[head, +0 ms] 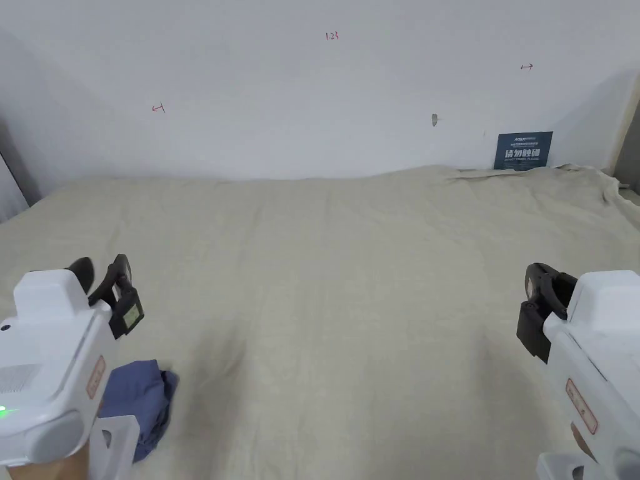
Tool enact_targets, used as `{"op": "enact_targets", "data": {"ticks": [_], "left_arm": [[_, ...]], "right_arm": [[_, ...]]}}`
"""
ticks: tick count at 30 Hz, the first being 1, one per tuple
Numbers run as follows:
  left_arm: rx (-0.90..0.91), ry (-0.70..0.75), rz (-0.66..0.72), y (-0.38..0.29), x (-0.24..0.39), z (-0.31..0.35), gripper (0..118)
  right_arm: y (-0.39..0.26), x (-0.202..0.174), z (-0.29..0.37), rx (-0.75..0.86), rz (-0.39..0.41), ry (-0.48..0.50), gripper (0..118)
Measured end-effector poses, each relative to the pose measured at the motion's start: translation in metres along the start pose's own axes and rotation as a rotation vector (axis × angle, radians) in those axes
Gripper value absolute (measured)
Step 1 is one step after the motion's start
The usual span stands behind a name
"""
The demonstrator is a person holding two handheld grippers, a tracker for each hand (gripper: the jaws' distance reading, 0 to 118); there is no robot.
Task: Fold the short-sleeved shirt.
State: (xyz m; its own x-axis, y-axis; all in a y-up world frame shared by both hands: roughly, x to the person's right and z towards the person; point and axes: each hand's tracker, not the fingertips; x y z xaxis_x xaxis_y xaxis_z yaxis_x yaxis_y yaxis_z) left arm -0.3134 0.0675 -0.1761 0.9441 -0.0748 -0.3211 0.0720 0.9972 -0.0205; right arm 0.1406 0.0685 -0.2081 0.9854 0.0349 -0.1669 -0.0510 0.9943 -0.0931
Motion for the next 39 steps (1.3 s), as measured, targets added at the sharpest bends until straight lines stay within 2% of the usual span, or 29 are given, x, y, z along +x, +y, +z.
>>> {"op": "enact_targets", "data": {"ticks": [5,6,20,39], "left_arm": [[0.002,-0.088,0.022,-0.008,0.030,0.009,2],[0.014,-0.101,0.019,-0.011,0.035,0.011,0],[0.029,-0.127,0.021,-0.026,0.091,0.025,0],[0.034,-0.168,0.013,-0.027,0.104,0.026,0]], "right_arm": [[-0.003,0.003,0.001,0.007,-0.008,-0.017,0],[-0.004,0.003,0.002,0.008,-0.009,-0.020,0],[-0.001,-0.004,0.013,0.036,-0.001,-0.045,0],[0.002,-0.006,0.017,0.041,0.004,-0.050,0]]}}
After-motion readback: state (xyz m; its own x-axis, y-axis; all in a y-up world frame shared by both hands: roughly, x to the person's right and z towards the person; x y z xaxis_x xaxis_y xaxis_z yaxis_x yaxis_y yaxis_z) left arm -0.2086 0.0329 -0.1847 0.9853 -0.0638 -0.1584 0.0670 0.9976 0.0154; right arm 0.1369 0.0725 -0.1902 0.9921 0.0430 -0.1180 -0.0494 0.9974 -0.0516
